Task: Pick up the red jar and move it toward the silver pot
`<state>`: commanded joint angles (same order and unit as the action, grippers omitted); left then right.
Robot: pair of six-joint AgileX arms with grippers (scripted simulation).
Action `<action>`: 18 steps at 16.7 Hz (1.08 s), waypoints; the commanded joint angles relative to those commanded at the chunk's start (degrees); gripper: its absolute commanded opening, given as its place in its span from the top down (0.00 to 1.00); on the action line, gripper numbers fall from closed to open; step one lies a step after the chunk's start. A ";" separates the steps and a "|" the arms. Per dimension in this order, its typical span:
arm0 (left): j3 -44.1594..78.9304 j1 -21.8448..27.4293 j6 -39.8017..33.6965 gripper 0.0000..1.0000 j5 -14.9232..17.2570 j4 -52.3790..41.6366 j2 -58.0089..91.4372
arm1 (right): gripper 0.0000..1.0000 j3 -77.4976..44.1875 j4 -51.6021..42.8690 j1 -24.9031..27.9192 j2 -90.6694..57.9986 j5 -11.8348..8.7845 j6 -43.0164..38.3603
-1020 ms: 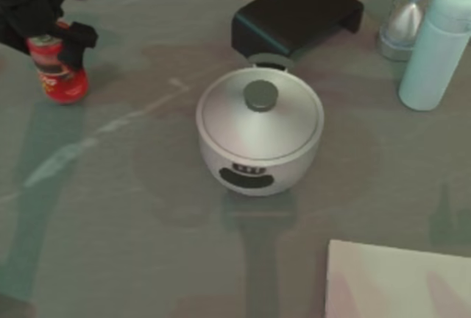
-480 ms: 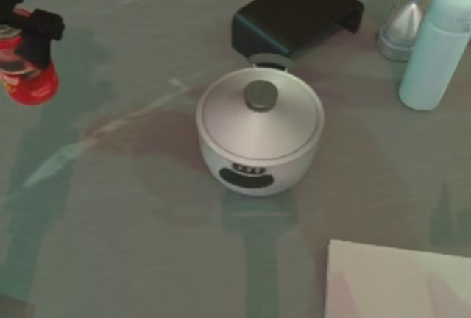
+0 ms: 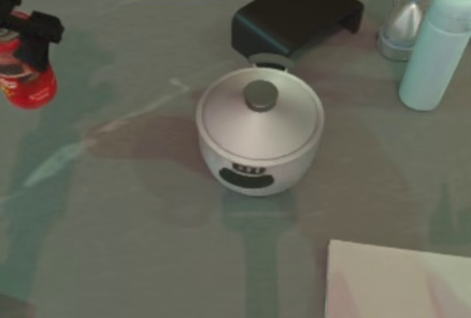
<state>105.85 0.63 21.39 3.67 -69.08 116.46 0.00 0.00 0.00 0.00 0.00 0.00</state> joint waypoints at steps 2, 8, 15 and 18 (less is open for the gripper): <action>-1.15 1.54 -3.13 1.00 -0.70 1.17 -0.19 | 0.00 0.00 0.00 0.00 0.00 0.00 0.00; -8.30 10.06 -22.56 1.00 -4.38 7.21 -1.00 | 0.00 0.00 0.00 0.00 0.00 0.00 0.00; -14.64 17.54 -38.62 1.00 -7.68 13.12 -2.35 | 0.00 0.00 0.00 0.00 0.00 0.00 0.00; -14.67 17.58 -38.69 1.00 -7.70 13.16 -2.36 | 0.00 0.00 0.00 0.00 0.00 0.00 0.00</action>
<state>91.18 18.21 -17.30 -4.03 -55.92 114.10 0.00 0.00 0.00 0.00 0.00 0.00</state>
